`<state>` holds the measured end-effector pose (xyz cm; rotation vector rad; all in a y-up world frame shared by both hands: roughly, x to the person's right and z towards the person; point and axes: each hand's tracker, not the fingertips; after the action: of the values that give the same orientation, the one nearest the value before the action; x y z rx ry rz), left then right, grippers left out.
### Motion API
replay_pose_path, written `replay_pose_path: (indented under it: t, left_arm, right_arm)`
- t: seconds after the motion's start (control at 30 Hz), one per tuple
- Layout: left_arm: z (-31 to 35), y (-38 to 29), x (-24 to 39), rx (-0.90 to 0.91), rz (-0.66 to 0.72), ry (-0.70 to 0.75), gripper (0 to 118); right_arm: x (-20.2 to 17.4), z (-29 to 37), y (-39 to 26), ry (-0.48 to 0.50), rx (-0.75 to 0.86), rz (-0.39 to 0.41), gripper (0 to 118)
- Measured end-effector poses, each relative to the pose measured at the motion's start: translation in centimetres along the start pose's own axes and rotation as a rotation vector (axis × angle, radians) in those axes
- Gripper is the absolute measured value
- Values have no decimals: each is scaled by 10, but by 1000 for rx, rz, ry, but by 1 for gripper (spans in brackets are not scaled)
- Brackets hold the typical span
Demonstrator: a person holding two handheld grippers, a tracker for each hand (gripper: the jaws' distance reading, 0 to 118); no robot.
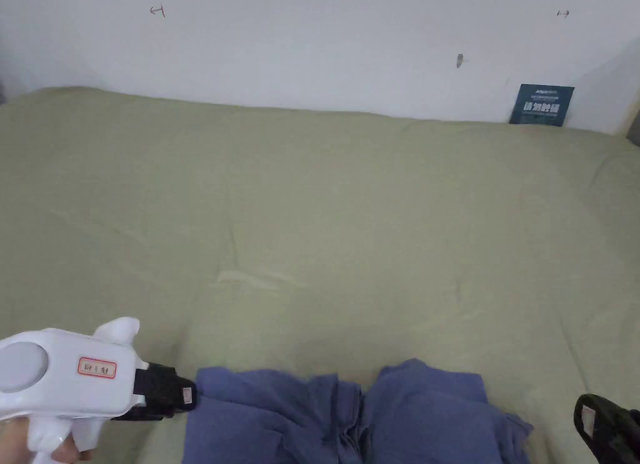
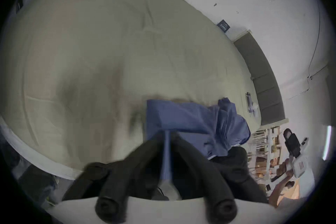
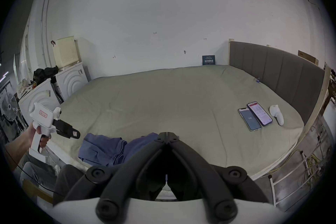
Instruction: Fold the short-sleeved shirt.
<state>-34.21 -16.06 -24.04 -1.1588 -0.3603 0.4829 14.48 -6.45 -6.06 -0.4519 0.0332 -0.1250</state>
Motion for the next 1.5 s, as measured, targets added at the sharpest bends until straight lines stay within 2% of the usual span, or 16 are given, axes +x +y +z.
replay_pose_path:
  t: [0.03, 0.07, 0.3, 0.33, 0.37, 0.4, 0.43, 0.6, 0.73, 0.83, 0.9, 1.03, 1.2, 1.4, 1.5]
  left_arm:
    - [-5, -1, -5, -16, 17, -41, 98]
    - [-13, -3, -6, -41, 50, -82, 115]
    - [-55, -5, -11, -69, 153, -254, 112]
    - [-55, -2, -11, -73, 148, -273, 109]
    - [-55, -1, -8, -71, 145, -269, 95]
    - [-57, -1, -5, -71, 147, -228, 63]
    - [-62, -2, -7, -65, 138, -169, 13]
    - [-42, -1, -12, -44, 174, -213, 13]
    - [0, 0, -14, 77, 207, -76, 12]
    - [45, 0, -20, 105, 162, 23, 12]
    - [70, 0, -20, 121, 156, 36, 12]
    - [92, 4, 10, 133, 36, 116, 12]
    - [78, 5, 77, 102, -62, 69, 12]
    - [33, -3, 149, 30, -197, 44, 12]
    - [-5, -8, 178, -28, -252, 48, 12]
  right_arm:
    - [-1, 0, 0, 2, -3, 0, 0]
    - [-1, -1, -1, 2, -7, 1, 0]
    - [0, -1, -3, -11, -32, 8, 0]
    - [1, -1, -3, -14, -32, 9, 0]
    - [2, -1, -3, -20, -34, 9, 0]
    - [4, -1, -3, -22, -34, 6, 0]
    - [5, -1, -2, -23, -34, 4, 0]
    - [6, 2, 0, -27, -27, 1, 0]
    - [8, -1, 0, -21, -22, 4, 0]
    - [7, -3, 0, -2, -18, -2, 0]
    - [6, -5, 0, 8, -18, 1, 0]
    - [4, -8, 0, 23, -14, 4, 0]
    - [5, 0, 3, 16, 15, 11, 0]
    - [8, 9, 14, -47, 85, 39, 0]
    - [8, 12, 21, -113, 142, 81, 0]
